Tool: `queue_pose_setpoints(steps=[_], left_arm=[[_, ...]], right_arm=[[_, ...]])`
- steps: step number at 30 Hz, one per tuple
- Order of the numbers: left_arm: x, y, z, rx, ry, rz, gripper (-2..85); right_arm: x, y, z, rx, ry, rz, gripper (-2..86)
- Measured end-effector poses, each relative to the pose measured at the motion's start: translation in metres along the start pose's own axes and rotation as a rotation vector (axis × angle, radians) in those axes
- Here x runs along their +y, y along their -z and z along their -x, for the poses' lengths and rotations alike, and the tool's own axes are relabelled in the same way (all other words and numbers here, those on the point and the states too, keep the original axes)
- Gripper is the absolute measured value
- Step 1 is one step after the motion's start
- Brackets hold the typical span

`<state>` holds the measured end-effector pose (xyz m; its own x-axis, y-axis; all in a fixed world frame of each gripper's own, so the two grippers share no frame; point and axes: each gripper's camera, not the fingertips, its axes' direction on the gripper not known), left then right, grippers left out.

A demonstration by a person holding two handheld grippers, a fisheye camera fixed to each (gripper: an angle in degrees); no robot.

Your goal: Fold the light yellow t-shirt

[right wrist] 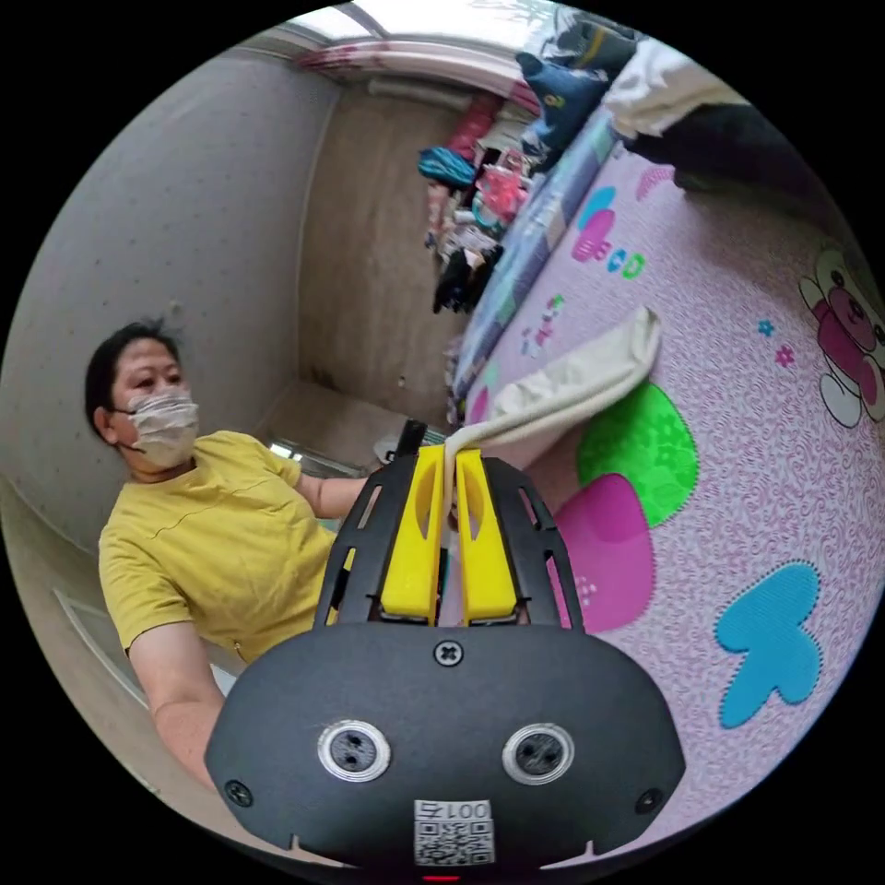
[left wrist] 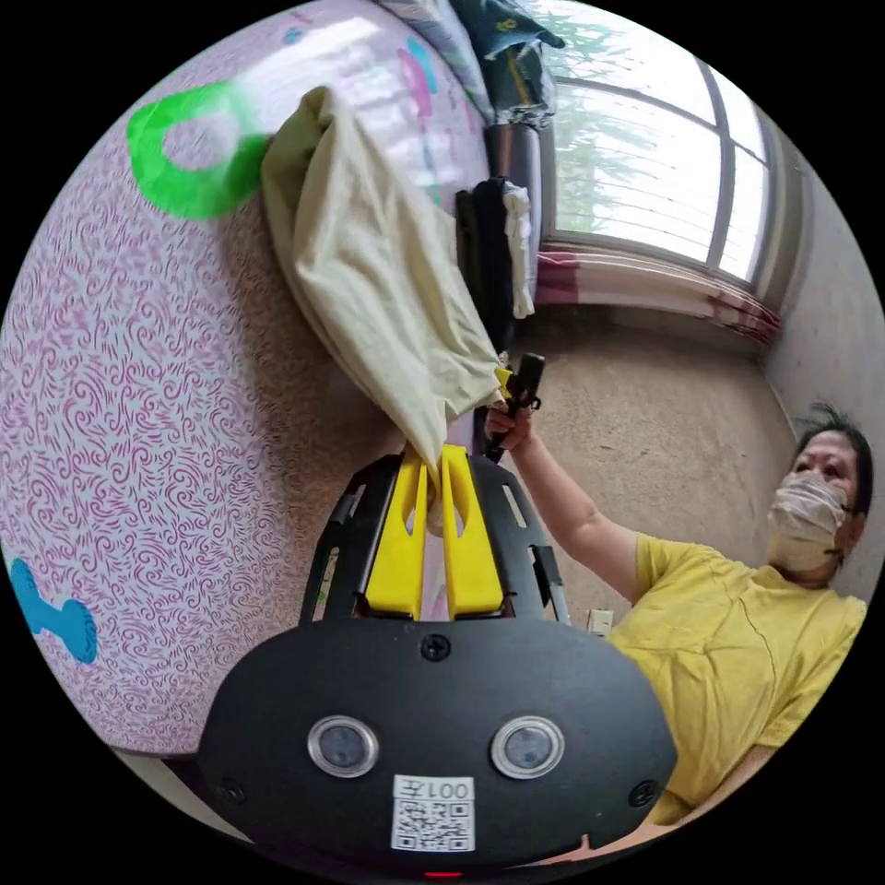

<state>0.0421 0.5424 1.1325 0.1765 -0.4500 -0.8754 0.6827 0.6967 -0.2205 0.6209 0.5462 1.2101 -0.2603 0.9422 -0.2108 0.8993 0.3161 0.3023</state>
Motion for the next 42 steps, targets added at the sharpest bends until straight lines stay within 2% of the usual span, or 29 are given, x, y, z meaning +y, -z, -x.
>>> queue_pose_setpoints(steps=[8, 15, 20, 27, 31, 37, 42], left_arm=[[0.052, 0.079, -0.096, 0.185, -0.147, -0.128, -0.8], [0.124, 0.142, -0.166, 0.217, -0.267, -0.138, -0.8], [0.186, 0.218, -0.200, 0.123, -0.351, -0.136, -0.8], [0.301, 0.372, -0.246, -0.015, -0.501, -0.160, -0.8], [0.379, 0.451, -0.268, -0.120, -0.529, -0.233, -0.8], [0.454, 0.520, -0.266, -0.158, -0.485, -0.333, -0.8], [0.474, 0.554, -0.264, -0.151, -0.460, -0.363, -0.8]], right_arm=[[0.050, -0.002, 0.090, -0.173, 0.223, -0.334, 1.3], [0.051, -0.052, 0.145, -0.206, 0.327, -0.410, 1.2], [0.030, -0.143, 0.180, -0.215, 0.379, -0.447, 1.2], [-0.016, -0.309, 0.223, -0.264, 0.439, -0.435, 1.4], [-0.056, -0.415, 0.231, -0.332, 0.410, -0.354, 1.4], [-0.115, -0.535, 0.224, -0.411, 0.361, -0.209, 1.5], [-0.154, -0.603, 0.207, -0.405, 0.341, -0.135, 1.5]])
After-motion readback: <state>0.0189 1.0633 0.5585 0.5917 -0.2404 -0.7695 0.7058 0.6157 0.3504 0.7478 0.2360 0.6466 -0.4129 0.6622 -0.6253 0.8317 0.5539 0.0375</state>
